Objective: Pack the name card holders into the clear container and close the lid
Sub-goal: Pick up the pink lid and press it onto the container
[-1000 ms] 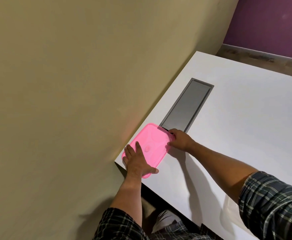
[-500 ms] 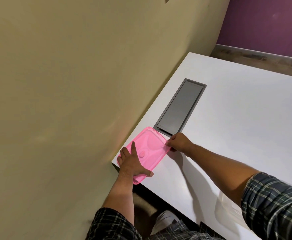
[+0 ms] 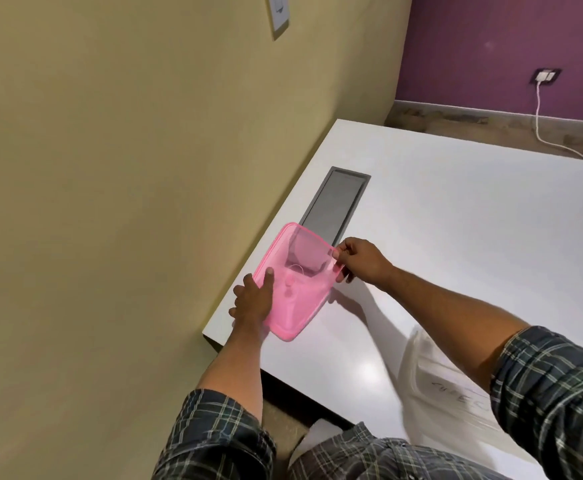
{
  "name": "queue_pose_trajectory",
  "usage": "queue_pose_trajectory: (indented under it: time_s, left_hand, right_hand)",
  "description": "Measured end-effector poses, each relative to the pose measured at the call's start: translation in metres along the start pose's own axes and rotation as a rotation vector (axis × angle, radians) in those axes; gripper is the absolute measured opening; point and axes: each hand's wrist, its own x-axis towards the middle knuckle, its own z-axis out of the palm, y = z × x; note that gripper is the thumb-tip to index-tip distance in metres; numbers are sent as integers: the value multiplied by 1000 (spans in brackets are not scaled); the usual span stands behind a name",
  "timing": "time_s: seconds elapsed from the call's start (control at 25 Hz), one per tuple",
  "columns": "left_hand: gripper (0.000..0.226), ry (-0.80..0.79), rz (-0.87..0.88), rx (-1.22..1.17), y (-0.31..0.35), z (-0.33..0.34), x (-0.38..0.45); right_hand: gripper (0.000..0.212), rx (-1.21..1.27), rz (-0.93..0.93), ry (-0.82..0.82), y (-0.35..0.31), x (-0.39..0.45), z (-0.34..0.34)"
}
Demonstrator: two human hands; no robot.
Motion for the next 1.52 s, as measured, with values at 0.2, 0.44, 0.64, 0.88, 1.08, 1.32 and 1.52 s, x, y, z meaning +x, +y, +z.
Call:
queue_pose_trajectory:
  time_s: [0.2, 0.44, 0.64, 0.88, 1.08, 1.32, 1.52]
  left_hand:
    - [78, 7, -5, -275, 54, 11, -9]
    - [54, -68, 14, -355, 124, 37, -41]
    - [30, -266, 106, -288, 170, 71, -67]
    - [35, -473, 174, -100, 186, 115, -89]
    - [34, -638, 301, 384, 179, 124, -112]
    - [47, -675, 348, 581, 164, 127, -114]
    - [56, -824, 319, 665, 155, 135, -118]
  right_hand:
    - [22, 226, -54, 90, 13, -36, -71]
    - [18, 297, -135, 239, 45, -101, -146]
    - [15, 348, -210, 409, 76, -156, -180]
    - [17, 385, -160, 499, 109, -200, -196]
    - [13, 243, -48, 496, 128, -223, -196]
    - [29, -73, 56, 447, 141, -239, -198]
    - [35, -305, 64, 381, 160, -246, -191]
